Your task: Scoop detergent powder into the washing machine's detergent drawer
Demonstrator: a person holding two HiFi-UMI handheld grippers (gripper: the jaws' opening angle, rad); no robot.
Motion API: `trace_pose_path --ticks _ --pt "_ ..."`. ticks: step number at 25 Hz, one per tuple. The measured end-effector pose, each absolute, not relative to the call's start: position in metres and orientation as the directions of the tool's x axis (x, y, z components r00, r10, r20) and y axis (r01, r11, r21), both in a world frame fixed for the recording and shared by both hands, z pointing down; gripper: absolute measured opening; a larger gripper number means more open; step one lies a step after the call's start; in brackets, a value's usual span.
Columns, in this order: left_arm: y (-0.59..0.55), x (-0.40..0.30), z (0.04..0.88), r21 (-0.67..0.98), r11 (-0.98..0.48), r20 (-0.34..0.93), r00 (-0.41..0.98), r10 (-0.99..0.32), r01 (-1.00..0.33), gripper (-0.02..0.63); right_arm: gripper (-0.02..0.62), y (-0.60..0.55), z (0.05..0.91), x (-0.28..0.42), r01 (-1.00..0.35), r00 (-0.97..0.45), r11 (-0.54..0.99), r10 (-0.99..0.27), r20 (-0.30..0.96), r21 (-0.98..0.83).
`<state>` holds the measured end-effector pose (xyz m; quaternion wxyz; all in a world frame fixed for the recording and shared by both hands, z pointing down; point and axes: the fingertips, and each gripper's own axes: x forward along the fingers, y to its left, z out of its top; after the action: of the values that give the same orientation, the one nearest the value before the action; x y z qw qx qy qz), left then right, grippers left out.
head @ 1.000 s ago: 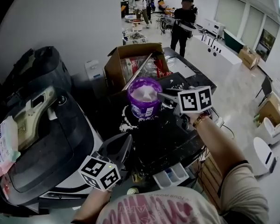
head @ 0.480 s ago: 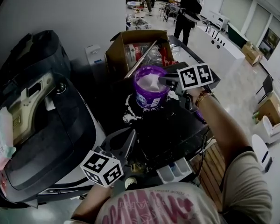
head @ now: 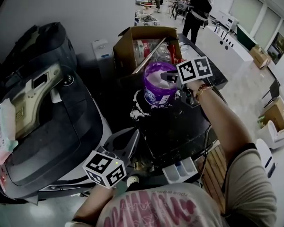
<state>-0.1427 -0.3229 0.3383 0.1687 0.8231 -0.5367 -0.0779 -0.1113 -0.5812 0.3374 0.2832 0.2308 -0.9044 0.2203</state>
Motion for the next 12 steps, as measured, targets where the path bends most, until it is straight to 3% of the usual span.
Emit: trace_pose_path --ticks 4,12 --pt "-0.3196 -0.1466 0.3386 0.363 -0.361 0.051 0.406 -0.913 -0.859 -0.001 0.073 -0.5843 0.3420 -0.1162 -0.554 -0.688 0.811 -0.321 0.650 -0.186" --pt "-0.3172 -0.1473 0.3445 0.377 -0.364 0.057 0.414 -0.909 -0.851 -0.002 0.013 -0.5819 0.3451 -0.1157 -0.538 -0.681 0.826 -0.307 0.665 -0.170"
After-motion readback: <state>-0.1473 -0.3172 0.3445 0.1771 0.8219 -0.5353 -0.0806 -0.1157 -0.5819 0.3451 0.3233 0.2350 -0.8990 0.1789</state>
